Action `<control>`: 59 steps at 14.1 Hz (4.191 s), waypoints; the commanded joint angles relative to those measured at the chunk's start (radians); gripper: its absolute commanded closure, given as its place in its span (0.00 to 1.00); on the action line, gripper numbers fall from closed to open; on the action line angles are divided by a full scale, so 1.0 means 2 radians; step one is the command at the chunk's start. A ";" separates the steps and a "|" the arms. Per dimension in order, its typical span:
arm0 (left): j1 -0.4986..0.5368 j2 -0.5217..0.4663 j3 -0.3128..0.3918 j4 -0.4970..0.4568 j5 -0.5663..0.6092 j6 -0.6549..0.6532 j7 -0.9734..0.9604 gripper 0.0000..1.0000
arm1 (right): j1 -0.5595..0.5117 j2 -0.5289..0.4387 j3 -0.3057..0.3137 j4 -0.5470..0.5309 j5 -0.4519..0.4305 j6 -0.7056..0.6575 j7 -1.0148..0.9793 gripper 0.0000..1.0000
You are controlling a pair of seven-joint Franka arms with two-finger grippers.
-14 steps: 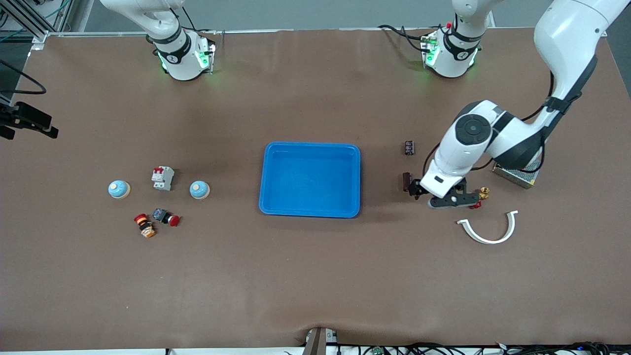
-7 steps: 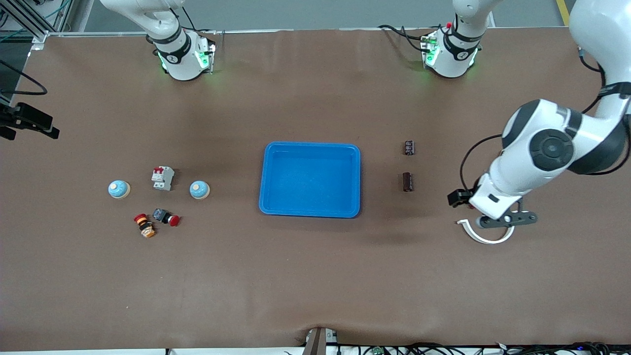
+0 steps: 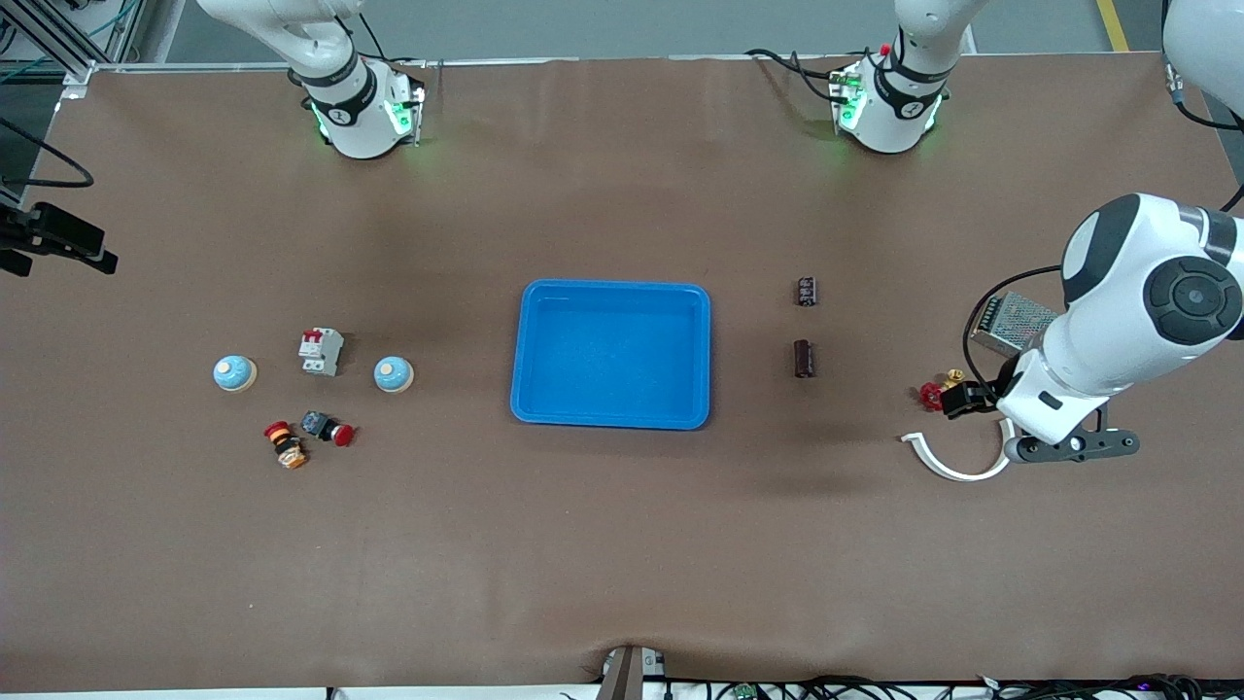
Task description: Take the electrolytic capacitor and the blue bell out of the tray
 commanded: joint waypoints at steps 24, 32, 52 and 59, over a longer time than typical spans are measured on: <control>-0.320 -0.127 0.432 0.076 -0.214 -0.087 0.235 0.00 | 0.016 0.005 0.004 0.020 0.003 -0.043 0.007 0.00; -0.371 -0.216 0.494 0.070 -0.264 -0.158 0.239 0.00 | 0.010 0.006 0.004 0.022 0.000 -0.043 0.006 0.00; -0.356 -0.247 0.494 0.056 -0.266 -0.163 0.259 0.00 | 0.002 0.030 0.001 0.022 -0.005 0.023 0.003 0.00; -0.356 -0.254 0.495 0.055 -0.266 -0.167 0.259 0.00 | 0.000 0.032 0.001 0.021 -0.002 0.023 0.003 0.00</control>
